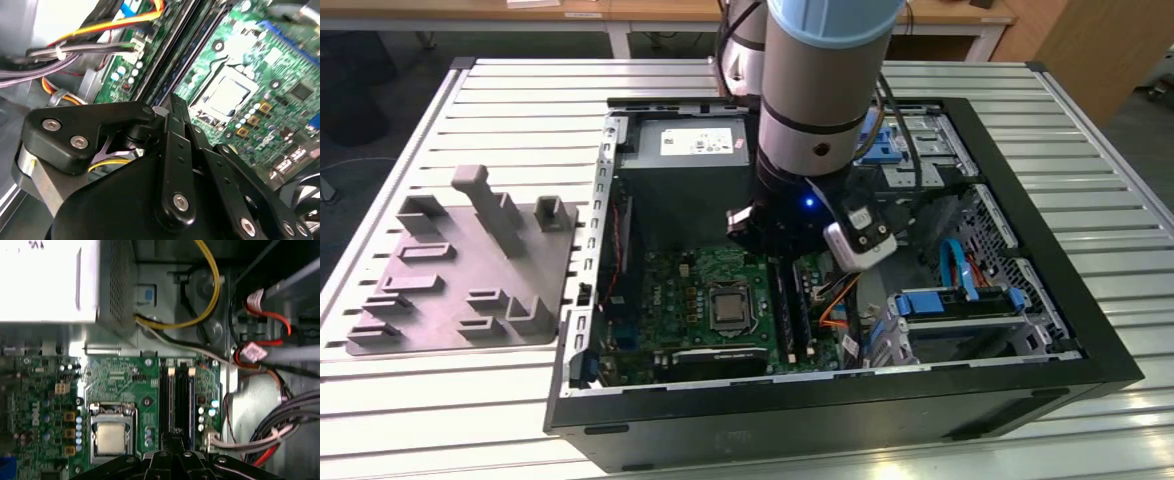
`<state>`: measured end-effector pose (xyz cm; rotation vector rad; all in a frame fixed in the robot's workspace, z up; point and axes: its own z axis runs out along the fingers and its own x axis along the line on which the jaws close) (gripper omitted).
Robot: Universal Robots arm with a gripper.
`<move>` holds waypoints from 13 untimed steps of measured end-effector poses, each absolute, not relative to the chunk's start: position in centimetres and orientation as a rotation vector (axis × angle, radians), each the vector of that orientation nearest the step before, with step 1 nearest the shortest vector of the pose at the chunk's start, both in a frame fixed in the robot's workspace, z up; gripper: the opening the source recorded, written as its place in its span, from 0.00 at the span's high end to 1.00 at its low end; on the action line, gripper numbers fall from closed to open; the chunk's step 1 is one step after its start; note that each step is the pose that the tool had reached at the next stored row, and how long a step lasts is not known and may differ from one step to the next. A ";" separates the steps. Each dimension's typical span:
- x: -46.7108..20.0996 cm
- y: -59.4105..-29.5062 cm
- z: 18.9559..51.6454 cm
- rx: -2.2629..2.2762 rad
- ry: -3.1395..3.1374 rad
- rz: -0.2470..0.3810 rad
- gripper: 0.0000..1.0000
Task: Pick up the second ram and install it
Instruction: 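Press down the second ram until it locks into place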
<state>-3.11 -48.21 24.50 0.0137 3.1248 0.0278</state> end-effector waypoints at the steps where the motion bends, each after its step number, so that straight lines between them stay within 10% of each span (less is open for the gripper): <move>1: -3.1 -48.5 24.5 0.014 3.125 0.028 0.90; 13: -3.2 -51.1 24.5 0.015 3.125 0.028 0.90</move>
